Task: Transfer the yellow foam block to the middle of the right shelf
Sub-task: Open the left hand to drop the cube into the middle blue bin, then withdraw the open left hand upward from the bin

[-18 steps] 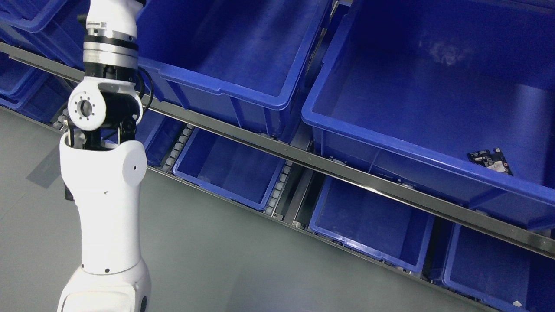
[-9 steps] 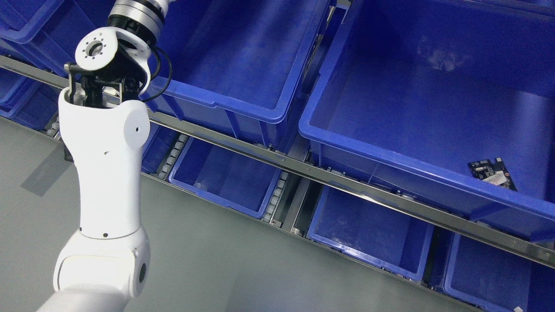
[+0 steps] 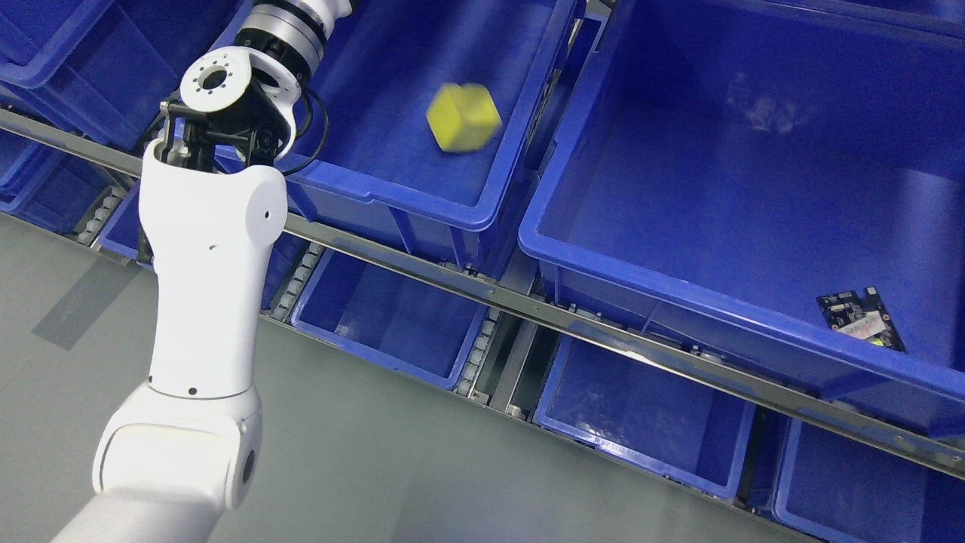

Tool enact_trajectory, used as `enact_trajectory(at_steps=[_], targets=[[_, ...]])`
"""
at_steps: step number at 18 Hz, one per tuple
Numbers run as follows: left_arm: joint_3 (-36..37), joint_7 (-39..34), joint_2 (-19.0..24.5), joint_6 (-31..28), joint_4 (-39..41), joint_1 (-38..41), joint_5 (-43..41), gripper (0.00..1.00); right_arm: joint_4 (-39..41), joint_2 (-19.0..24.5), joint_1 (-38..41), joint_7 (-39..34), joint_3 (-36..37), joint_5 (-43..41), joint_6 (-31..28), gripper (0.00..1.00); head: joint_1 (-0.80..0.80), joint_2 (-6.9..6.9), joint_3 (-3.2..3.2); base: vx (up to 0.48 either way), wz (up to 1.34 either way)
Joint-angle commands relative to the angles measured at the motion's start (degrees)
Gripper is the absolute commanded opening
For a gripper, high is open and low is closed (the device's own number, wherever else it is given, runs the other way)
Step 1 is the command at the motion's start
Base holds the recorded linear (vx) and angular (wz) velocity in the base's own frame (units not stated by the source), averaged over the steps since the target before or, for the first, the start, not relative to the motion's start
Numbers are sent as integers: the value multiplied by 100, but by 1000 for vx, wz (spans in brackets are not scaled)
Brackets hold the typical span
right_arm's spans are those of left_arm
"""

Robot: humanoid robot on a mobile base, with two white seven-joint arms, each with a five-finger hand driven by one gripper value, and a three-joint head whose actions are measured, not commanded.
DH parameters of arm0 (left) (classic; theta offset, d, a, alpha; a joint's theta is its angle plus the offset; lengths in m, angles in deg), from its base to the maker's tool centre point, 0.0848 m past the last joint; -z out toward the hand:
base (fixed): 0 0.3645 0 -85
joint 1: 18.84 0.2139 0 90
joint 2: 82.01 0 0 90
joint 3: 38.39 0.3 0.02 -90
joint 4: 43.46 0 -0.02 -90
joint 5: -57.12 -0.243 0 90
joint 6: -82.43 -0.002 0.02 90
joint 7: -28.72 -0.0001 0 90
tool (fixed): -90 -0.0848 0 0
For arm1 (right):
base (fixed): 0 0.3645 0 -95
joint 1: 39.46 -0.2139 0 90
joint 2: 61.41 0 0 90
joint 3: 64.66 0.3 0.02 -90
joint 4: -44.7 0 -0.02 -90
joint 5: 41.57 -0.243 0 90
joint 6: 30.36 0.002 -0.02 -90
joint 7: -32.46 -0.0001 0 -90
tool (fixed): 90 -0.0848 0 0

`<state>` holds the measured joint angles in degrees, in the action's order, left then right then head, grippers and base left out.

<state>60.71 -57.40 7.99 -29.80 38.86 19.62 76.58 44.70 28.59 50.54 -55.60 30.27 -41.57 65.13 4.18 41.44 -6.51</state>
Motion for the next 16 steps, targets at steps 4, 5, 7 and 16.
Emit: enact_trajectory(at_steps=[4,5,7,16], targets=[[400,-1,100,2073,413,608,31,100,100,-100,9,0,7,18,-4,100,0,0,0,22,-1],[400,7,100,2073,721,784,31,100,100,-100,9,0,-1,18,-4,100,0,0,0,0,0],[347,16,100,2073,1136,1180,23,100,100,-100,9,0,-1,18,-4,100,0,0,0,0,0],[-153,16,100,1819,1647,1823,-39,100,100,-100,9,0,-1,18,-4,100,0,0,0,0,0]])
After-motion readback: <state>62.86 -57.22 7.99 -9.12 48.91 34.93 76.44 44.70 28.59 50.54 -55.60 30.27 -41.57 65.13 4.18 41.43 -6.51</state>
